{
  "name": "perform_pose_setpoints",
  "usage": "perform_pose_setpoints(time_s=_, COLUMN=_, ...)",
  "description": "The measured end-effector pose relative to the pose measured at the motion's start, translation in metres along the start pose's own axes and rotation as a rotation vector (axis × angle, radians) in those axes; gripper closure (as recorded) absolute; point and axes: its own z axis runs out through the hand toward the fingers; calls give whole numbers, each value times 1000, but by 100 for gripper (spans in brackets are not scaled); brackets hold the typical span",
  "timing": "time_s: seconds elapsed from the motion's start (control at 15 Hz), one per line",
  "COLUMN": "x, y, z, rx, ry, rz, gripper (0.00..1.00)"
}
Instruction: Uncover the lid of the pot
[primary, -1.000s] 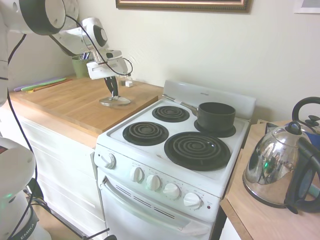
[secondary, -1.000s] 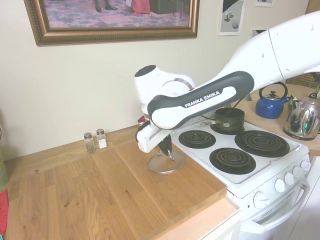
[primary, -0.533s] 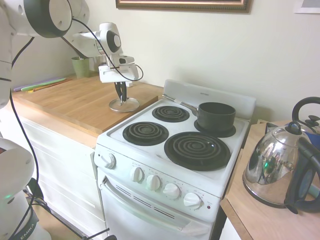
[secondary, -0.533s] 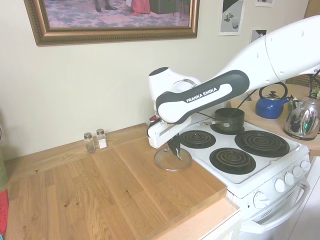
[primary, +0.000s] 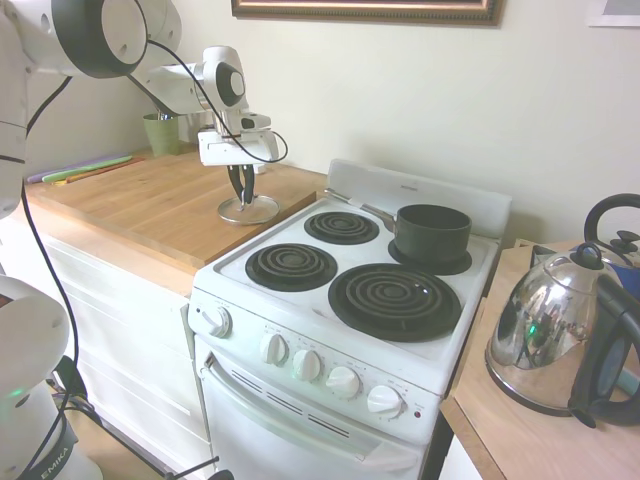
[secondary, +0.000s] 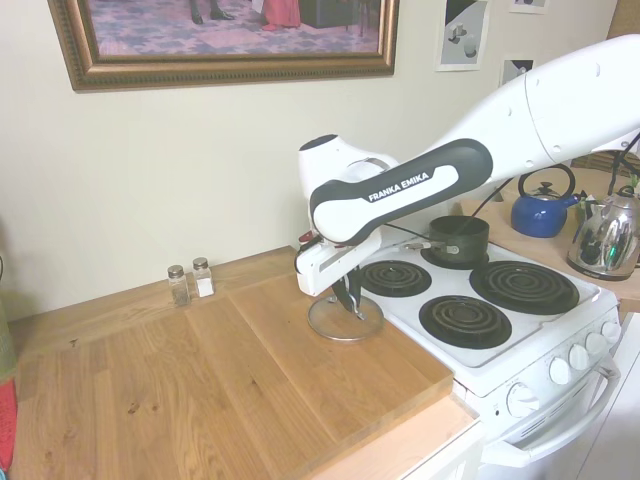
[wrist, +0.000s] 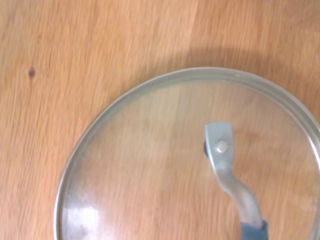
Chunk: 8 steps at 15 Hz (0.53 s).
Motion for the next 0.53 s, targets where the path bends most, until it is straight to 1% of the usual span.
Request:
perform_pose_setpoints(time_s=0.4, x=1, y=-1, z=-2, rx=5, ry=2, rz=-6, gripper=0)
perform_pose_setpoints(time_s=0.53, x=-2, y=-3, z=-9, rx=21, ry=13, rz=-13, gripper=0)
